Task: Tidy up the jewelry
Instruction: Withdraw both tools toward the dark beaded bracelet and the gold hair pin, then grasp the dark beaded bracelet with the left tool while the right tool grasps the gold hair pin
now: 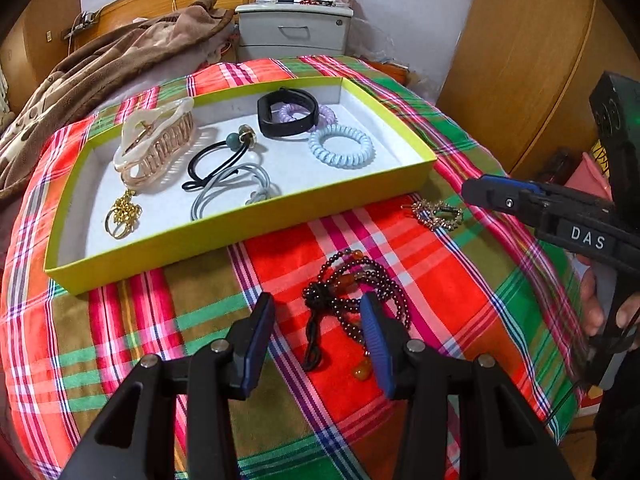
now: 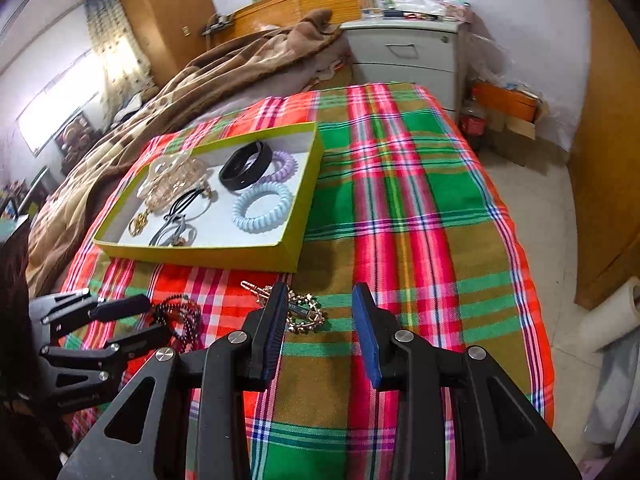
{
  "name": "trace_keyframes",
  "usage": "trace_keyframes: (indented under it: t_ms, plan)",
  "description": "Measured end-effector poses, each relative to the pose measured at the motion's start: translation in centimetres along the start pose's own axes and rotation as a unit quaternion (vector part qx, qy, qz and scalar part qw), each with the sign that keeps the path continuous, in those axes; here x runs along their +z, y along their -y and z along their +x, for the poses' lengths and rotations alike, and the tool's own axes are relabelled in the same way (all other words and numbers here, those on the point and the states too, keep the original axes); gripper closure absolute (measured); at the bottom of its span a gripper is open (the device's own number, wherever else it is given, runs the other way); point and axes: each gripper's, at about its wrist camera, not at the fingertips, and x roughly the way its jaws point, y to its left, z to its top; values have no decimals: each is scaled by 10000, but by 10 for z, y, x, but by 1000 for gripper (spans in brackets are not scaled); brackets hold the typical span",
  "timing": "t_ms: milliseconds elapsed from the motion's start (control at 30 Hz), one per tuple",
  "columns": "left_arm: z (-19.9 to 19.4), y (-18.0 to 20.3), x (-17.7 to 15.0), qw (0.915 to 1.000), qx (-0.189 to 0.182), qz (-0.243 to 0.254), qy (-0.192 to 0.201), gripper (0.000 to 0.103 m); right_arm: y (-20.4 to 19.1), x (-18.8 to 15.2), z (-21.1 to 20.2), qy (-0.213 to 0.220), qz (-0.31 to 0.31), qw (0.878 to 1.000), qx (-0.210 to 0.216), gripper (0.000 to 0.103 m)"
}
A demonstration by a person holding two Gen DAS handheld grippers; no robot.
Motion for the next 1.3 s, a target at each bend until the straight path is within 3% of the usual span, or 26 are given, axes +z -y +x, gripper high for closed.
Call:
trace_keyframes:
  t_ms: [67, 167, 233, 300, 367, 400, 700, 1000, 1067, 1133, 1167, 1300]
  plan:
    - [1, 2, 1, 9999, 69, 73, -19, 58, -3, 0, 2, -19, -193, 9998, 70, 69]
    - [2, 3, 3, 10000, 62, 75, -20, 68, -8, -1, 7, -44, -577, 9982, 150, 67]
    - [3, 4, 4, 9999, 63, 74, -37, 72, -9, 0, 9, -59, -721, 9970, 258, 56]
    - [3, 6, 4, 9999, 90, 104, -49, 73, -11, 0, 12, -76, -887, 9954, 342, 56]
    - [3, 6, 5, 9999, 101, 93, -50, 88, -13, 1, 16, -139, -1018, 9937, 452, 56]
    - [3, 5, 5, 9999, 141, 61, -54, 90, -14, 0, 18, -173, -1077, 9929, 476, 56]
    - [3, 2, 7, 9999, 142, -5, -35, 92, -24, 0, 33, -359, -1449, 9876, 477, 56]
    - [-3, 1, 7, 10000, 82, -22, 52, 93, -32, -5, 34, -453, -1653, 9851, 144, 56]
    - [-5, 2, 7, 9999, 68, 1, 78, 93, -35, -7, 34, -453, -1701, 9844, 29, 59]
    - [-7, 2, 6, 9999, 66, 5, 107, 93, -35, -8, 32, -446, -1716, 9842, -13, 74]
    - [-7, 2, 6, 9999, 61, 8, 111, 93, -35, -9, 31, -444, -1700, 9844, -31, 77]
    - [-10, 3, 5, 9999, 48, 23, 128, 93, -34, -11, 29, -415, -1643, 9855, -84, 77]
